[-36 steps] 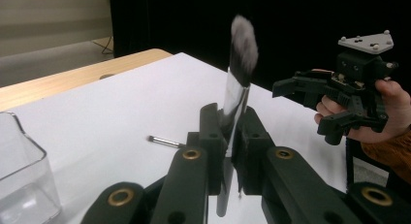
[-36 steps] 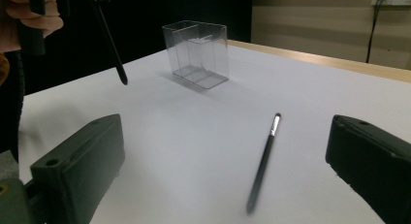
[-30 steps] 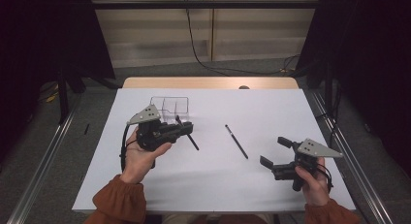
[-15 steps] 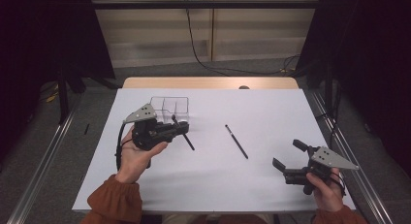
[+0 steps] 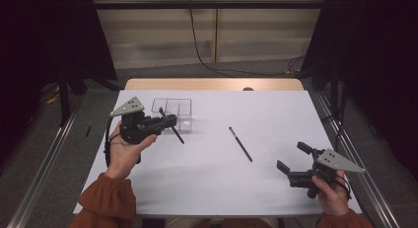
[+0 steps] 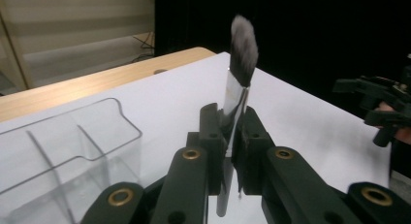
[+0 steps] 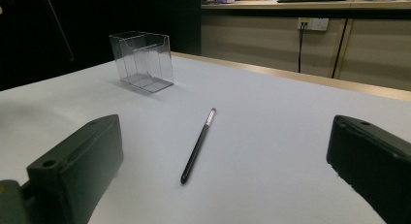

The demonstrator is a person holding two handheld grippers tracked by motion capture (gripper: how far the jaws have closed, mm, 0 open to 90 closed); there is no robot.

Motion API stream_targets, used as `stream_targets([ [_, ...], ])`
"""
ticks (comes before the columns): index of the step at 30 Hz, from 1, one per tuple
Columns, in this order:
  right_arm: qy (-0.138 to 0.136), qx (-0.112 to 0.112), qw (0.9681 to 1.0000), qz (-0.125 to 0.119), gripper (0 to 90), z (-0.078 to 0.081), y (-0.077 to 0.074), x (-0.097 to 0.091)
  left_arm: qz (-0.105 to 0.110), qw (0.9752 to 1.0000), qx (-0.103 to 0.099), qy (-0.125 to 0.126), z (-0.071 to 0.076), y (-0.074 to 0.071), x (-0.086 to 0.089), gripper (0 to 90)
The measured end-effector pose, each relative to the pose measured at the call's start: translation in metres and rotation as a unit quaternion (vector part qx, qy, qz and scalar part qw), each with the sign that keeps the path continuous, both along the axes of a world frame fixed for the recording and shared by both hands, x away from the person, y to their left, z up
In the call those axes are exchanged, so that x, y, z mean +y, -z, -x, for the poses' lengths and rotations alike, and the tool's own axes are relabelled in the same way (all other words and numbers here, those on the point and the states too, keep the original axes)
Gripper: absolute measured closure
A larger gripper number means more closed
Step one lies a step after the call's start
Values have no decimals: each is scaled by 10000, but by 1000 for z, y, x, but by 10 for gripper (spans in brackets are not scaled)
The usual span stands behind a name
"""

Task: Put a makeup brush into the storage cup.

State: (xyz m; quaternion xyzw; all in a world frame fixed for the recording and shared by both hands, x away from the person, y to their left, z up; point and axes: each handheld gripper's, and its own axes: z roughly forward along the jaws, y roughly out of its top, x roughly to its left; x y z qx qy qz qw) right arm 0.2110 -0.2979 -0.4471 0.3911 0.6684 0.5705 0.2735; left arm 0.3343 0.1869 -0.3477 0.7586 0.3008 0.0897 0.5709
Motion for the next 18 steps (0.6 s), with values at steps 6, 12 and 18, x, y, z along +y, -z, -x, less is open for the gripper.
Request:
stream_targets([
  [6, -10, 39, 10000, -37, 0, 0, 0, 0, 1, 9998, -90, -167, -6, -5, 9, 837],
  [12, -11, 58, 10000, -37, 0, 0, 0, 1, 3, 9992, 33, -405, -16, -8, 15, 836],
  [18, -23, 30, 10000, -53, 0, 0, -1, 2, -90, 9985, 25, -533, -25, -11, 18, 836],
])
